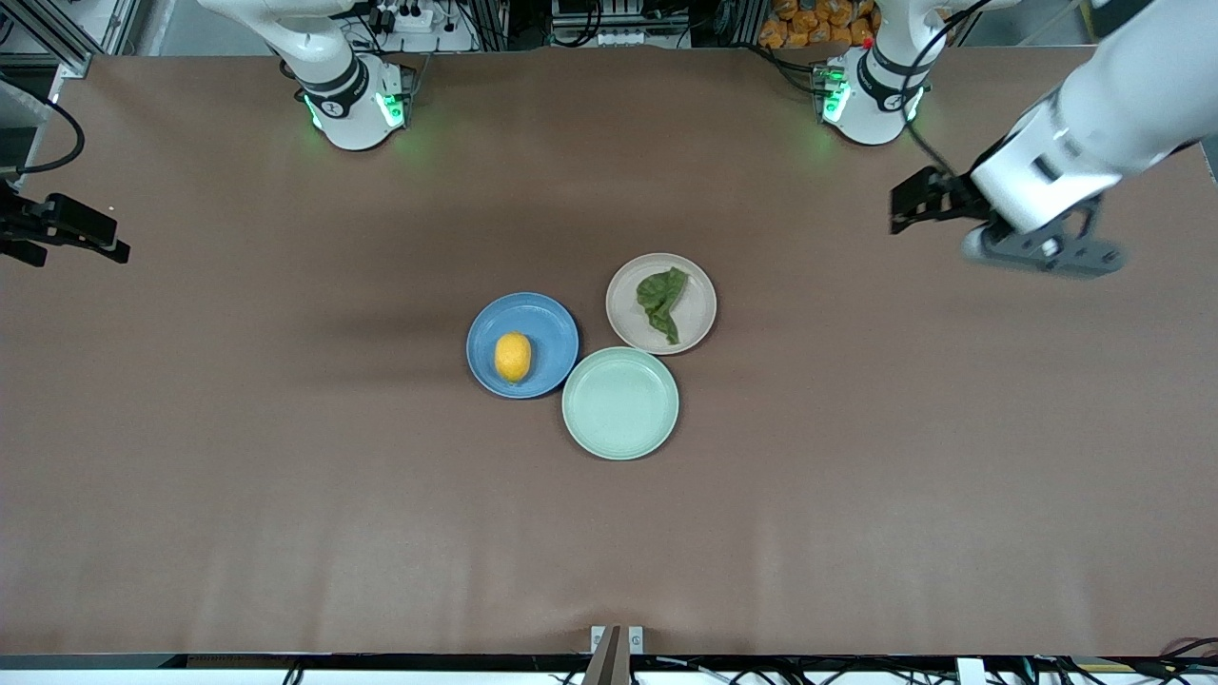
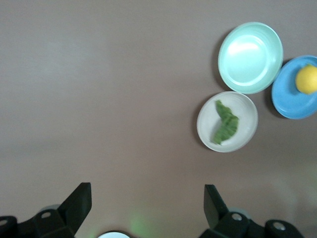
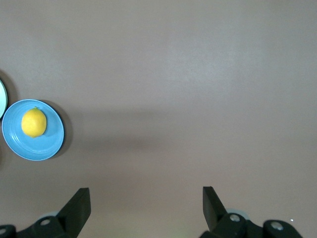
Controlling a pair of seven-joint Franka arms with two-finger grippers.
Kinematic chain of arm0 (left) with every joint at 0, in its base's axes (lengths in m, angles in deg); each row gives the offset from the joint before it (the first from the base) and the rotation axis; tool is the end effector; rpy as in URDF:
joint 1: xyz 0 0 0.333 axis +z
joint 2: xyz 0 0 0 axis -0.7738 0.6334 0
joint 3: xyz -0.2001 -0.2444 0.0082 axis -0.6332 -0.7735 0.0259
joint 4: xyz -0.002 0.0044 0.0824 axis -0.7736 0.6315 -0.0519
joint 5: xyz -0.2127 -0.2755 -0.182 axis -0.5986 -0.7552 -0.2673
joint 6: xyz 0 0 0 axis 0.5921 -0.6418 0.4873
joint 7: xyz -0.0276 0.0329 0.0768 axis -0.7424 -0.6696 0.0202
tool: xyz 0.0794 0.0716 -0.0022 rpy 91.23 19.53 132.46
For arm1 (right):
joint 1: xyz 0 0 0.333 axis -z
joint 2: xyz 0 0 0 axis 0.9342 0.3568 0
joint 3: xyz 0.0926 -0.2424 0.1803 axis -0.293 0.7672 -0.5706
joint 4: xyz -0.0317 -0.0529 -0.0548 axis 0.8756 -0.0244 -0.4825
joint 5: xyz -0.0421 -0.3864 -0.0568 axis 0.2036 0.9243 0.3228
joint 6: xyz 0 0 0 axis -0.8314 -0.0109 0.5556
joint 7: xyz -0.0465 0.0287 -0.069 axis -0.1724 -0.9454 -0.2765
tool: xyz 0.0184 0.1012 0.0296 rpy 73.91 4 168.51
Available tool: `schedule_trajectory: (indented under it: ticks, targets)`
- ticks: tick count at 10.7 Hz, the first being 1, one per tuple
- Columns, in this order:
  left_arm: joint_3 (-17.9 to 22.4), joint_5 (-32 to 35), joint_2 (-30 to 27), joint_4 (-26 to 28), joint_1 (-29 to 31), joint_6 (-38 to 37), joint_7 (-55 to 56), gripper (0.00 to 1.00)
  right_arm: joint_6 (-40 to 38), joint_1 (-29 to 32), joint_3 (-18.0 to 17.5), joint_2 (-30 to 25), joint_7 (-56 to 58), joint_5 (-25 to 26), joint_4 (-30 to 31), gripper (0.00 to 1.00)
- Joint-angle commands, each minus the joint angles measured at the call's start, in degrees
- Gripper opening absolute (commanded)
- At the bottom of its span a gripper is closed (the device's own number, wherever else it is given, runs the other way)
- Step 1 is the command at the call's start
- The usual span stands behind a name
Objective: Pick lemon and lettuce from blue and beige plates
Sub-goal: 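Reach the left gripper toward the lettuce on the beige plate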
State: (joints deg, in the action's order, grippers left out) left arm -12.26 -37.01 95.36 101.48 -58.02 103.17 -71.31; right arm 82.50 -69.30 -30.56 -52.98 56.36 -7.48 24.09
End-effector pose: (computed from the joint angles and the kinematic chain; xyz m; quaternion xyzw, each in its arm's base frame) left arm 0.5507 -0.1784 0.5962 0.9912 -0.0690 -0.0819 0.0780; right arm 0.5577 -0.0455 0.6266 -0.9996 -0.0064 0.0215 0.0194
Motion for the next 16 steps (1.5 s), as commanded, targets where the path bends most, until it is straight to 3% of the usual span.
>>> schedule_trajectory:
  ticks: [1, 9, 11, 13, 16]
  targets:
    - [-0.21, -2.59, 5.35, -0.97, -3.91, 1.31, 6.02, 1.00, -0.94, 0.12, 0.12, 0.67, 0.13, -0.37, -1.37, 1.00]
    - [-0.04, -1.63, 17.57, -0.09, -18.77, 15.28, 16.78, 1.00, -2.96, -2.07, 0.03, 1.19, -1.01, -2.65, -1.02, 1.00]
    - [-0.21, 6.18, 20.47, 0.44, -22.98, 18.10, 18.09, 1.00, -2.52, -3.57, 0.03, 2.24, -3.29, -3.09, -1.02, 1.00]
    - [-0.13, 6.73, 24.16, 1.31, -25.80, 24.23, 20.28, 1.00, -0.94, -5.58, 0.03, 3.65, -7.06, -3.27, -1.02, 1.00]
    - [-0.21, 7.60, 24.45, 10.86, -27.48, 38.37, 20.47, 1.00, 0.64, -8.22, 0.03, 5.67, -11.98, -3.53, -1.02, 1.00]
